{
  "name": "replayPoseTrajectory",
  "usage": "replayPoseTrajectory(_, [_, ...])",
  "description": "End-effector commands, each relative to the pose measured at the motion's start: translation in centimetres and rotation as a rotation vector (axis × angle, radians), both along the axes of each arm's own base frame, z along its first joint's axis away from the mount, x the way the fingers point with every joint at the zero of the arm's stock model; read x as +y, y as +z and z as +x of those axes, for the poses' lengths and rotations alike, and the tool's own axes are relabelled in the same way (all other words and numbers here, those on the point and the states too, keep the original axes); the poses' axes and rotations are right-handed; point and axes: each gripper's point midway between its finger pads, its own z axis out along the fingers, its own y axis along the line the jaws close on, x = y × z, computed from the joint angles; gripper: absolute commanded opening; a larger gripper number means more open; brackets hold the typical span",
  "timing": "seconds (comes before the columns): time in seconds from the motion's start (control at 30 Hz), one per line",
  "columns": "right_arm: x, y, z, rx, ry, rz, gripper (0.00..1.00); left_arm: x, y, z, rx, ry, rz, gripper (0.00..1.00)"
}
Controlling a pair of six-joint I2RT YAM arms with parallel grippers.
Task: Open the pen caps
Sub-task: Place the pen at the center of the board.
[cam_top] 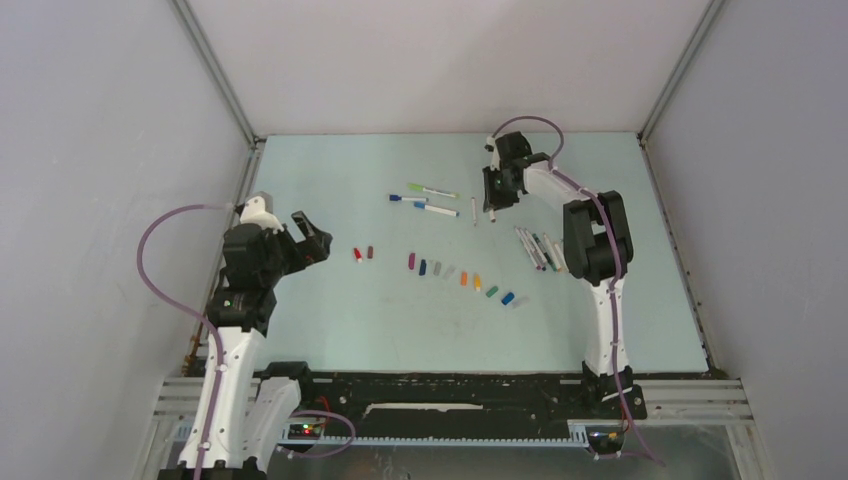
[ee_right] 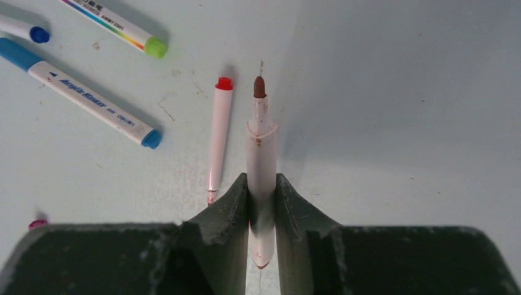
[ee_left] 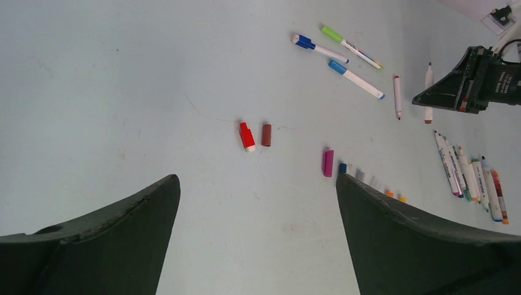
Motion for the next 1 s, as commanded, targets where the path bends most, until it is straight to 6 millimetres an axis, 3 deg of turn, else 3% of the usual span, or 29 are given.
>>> replayPoseTrajectory(0.0, [0.2, 0.5, 1.3, -0.030, -0.014, -0.018, 0.22, 0.0, 1.7, 0.5, -0.057, -0.007, -0.004, 1.00])
replayPoseTrajectory(0.3, [0.0, 0.6, 1.3, -0.032, -0.015, -0.022, 0.27, 0.2, 1.7, 0.5, -0.057, 0.000, -0.004, 1.00])
replayPoseTrajectory(0.57, [0.7, 4.1, 1.4, -0.108, 0.041, -0.005, 0.27, 0.2, 1.8, 0.5, -0.062, 0.000, -0.004, 1.00])
replayPoseTrajectory(0.97, [5.7, 7.4, -0.5, -0.180, 0.373, 0.055, 0.27, 0.2, 1.9, 0.4, -0.064, 0.000, -0.005, 1.00])
